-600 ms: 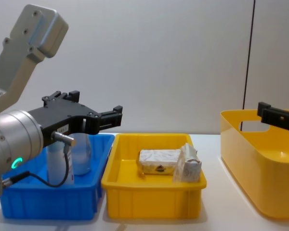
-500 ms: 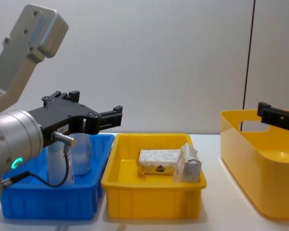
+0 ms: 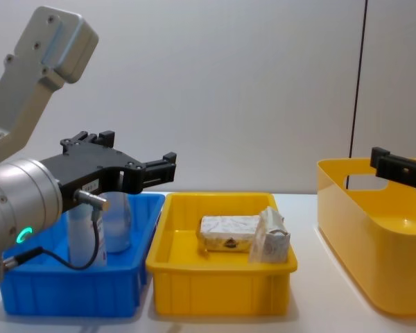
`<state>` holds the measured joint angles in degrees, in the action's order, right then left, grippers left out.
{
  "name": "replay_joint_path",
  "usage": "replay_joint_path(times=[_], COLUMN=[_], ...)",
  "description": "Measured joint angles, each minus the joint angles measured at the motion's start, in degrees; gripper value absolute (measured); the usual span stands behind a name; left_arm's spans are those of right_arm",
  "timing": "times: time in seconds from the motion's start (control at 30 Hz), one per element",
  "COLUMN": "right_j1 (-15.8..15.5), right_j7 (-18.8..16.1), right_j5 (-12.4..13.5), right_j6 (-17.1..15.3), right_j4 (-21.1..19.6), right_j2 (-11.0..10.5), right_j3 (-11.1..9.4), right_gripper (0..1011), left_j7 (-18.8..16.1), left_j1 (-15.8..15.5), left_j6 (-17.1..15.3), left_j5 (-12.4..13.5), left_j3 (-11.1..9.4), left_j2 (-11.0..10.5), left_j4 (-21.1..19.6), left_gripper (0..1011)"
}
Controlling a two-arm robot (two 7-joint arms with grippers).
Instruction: Bimanual collaborative sorting of washing and personal care products
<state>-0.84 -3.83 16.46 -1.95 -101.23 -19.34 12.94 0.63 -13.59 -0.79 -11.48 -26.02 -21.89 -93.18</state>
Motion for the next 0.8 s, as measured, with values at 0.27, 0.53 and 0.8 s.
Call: replay_joint_path(times=[0.27, 0.53, 0.8], right_j1=[0.0, 0.0, 0.4], right_j7=[0.0, 0.0, 1.7], right_j5=[0.0, -0.1, -1.7], right_j6=[0.0, -0.1, -2.9], right_j4=[0.0, 0.0, -0.8], right_j2=[0.0, 0.2, 1.6], right_j3=[0.0, 0.1, 1.5], right_gripper=[1004, 1004, 1004], left_j7=[0.0, 0.0, 0.0], left_j1=[0.0, 0.0, 0.0], left_j6=[0.0, 0.0, 0.0], left_j5=[0.0, 0.0, 0.0], left_j3=[0.0, 0.0, 0.0], left_j2=[0.0, 0.0, 0.0], left_j4=[0.0, 0.0, 0.0], left_gripper=[1001, 1001, 1001])
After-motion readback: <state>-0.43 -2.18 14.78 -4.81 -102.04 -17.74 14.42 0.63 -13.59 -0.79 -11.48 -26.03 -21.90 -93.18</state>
